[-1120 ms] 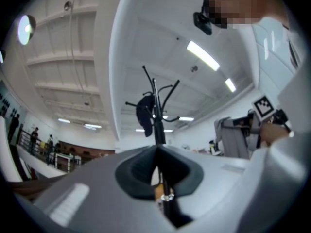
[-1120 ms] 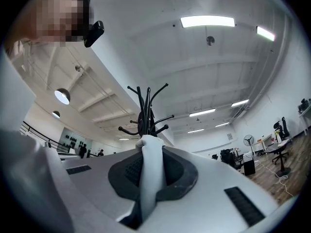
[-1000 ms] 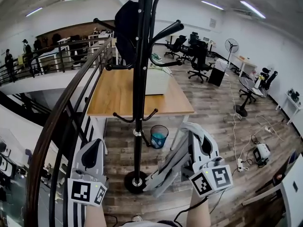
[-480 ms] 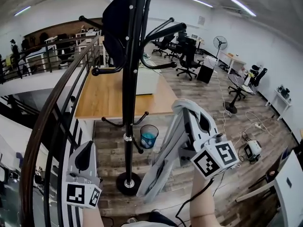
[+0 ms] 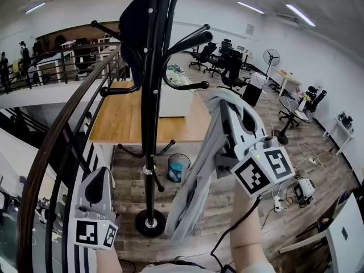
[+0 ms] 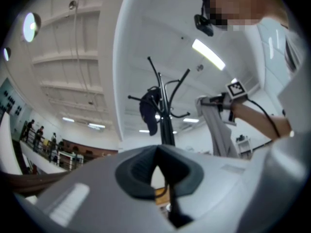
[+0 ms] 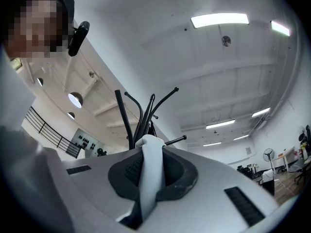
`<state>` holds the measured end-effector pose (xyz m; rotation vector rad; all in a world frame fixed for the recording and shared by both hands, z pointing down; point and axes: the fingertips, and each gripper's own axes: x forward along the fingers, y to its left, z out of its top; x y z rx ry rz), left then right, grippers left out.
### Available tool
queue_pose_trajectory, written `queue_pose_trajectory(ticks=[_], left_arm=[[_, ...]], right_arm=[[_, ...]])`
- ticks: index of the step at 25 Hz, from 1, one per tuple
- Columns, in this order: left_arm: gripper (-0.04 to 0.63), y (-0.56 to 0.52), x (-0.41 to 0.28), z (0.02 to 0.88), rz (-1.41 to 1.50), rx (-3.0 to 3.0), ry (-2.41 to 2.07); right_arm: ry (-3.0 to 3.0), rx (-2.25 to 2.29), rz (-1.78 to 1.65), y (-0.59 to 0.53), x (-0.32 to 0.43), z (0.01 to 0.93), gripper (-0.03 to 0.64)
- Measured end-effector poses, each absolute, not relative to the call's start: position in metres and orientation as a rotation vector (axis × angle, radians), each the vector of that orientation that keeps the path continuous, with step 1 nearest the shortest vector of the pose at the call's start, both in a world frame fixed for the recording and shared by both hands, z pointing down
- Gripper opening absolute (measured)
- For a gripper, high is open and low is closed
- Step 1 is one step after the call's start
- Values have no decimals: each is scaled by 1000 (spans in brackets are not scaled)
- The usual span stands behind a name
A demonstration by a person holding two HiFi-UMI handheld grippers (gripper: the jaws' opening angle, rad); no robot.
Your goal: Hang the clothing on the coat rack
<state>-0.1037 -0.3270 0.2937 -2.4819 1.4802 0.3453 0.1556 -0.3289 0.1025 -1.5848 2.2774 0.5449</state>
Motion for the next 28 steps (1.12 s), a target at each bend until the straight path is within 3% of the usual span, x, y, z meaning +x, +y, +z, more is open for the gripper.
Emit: queue_pose_trajectory(ticks=[19,28], left_arm=[[6,-305,-124,297,297,-2350,1686],[6,-300,-125,298,295,-2343,1706]], right_arm=[[2339,-1320,476,-370,148,37,5],[2411,-1351,404,-388,150,64,5]])
